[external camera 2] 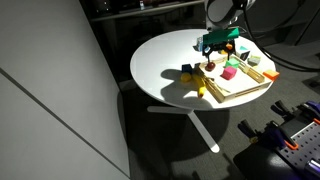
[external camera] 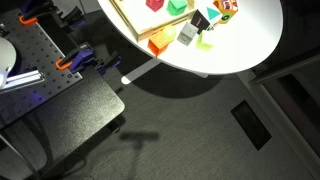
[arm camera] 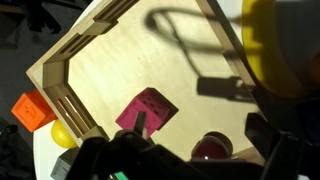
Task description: Pick up the objects on the left side of the tray and place them in the tray starting with the mulberry pink block then the yellow round fruit and finally the blue block
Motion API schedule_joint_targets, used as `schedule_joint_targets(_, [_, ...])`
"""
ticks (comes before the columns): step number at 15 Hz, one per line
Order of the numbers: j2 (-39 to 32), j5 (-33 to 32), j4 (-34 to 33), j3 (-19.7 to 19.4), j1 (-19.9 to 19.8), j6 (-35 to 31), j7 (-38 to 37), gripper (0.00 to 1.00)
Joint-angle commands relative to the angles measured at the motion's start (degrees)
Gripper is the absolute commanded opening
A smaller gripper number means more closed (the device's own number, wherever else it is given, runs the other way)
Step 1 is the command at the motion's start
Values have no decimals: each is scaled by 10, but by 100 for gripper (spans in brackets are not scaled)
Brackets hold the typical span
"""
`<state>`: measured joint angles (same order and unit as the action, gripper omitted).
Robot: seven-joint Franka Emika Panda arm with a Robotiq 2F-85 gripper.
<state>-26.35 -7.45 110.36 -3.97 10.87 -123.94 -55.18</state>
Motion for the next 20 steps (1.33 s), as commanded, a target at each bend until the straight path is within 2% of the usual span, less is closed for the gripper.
schedule_joint_targets(1, [21,4,17,15,0,-21,9,100])
schedule_joint_targets(5, [12,2,13,32,7,-51,28,100])
schedule_joint_targets(10, [-9,-11,4,43,22,-87,87,100])
schedule_joint_targets(20, [-78,-11,-34,33,51,-147,171,100])
